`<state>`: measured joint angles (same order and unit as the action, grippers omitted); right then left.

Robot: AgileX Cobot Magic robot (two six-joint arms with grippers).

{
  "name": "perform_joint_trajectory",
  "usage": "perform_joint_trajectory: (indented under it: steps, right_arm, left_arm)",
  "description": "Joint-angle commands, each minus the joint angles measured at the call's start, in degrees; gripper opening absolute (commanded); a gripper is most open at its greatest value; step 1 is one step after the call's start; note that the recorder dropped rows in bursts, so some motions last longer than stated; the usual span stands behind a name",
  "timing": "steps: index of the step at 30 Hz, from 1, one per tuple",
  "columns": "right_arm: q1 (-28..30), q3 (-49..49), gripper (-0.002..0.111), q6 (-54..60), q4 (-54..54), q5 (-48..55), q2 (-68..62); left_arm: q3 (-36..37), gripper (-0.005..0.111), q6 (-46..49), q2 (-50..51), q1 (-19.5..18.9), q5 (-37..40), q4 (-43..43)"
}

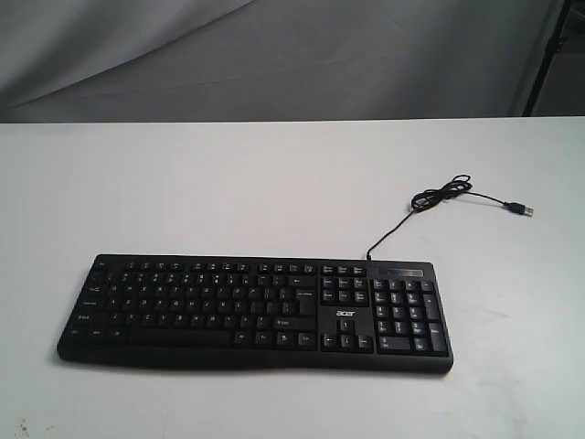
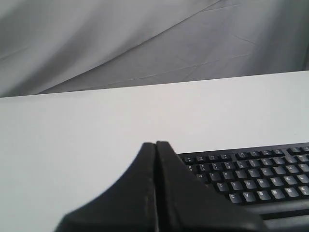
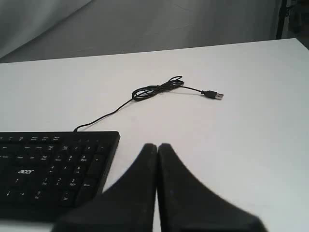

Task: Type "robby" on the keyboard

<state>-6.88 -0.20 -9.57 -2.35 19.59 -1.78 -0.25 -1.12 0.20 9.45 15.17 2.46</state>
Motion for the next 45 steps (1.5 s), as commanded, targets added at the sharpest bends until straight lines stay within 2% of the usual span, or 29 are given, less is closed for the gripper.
perform_joint_trajectory:
  steps: [1,14,18,21,27,30,33,39,45]
  right_arm:
    - [0.35,0.20,0.000,0.00,0.25,-0.08,0.33]
    - [0.35,0.20,0.000,-2.58,0.25,-0.08,0.33]
    - [0.35,-0.37,0.000,-2.46,3.93,1.78,0.21]
    - [0.35,-10.69,0.000,-2.46,1.69,8.02,-1.98]
    - [0.03,-34.74,0.000,-2.57,1.23,11.58,-21.87]
    - [0.03,-39.66,0.000,-2.57,1.50,11.20,-29.92]
    - [-0.15,-39.87,0.000,-2.57,2.35,10.03,-34.05]
    - [-7.59,-39.87,0.000,-2.97,3.09,14.18,-40.32]
    - [-20.57,-43.15,0.000,0.83,2.99,14.93,-54.10]
  left_arm:
    - [0.25,0.000,-0.16,-0.20,0.36,-0.42,0.27]
    - [0.25,0.000,-0.16,-0.20,0.36,-0.42,0.27]
    - [0.25,0.000,-0.16,-0.20,0.36,-0.42,0.27]
    - [0.25,0.000,-0.16,-0.20,0.36,-0.42,0.27]
    - [0.25,0.000,-0.16,-0.20,0.36,-0.42,0.27]
    - [0.25,0.000,-0.16,-0.20,0.36,-0.42,0.27]
    - [0.25,0.000,-0.16,-0.20,0.36,-0.42,0.27]
    - [0.25,0.000,-0.16,-0.20,0.36,-0.42,0.27]
    - [0.25,0.000,-0.16,-0.20,0.36,-0.42,0.27]
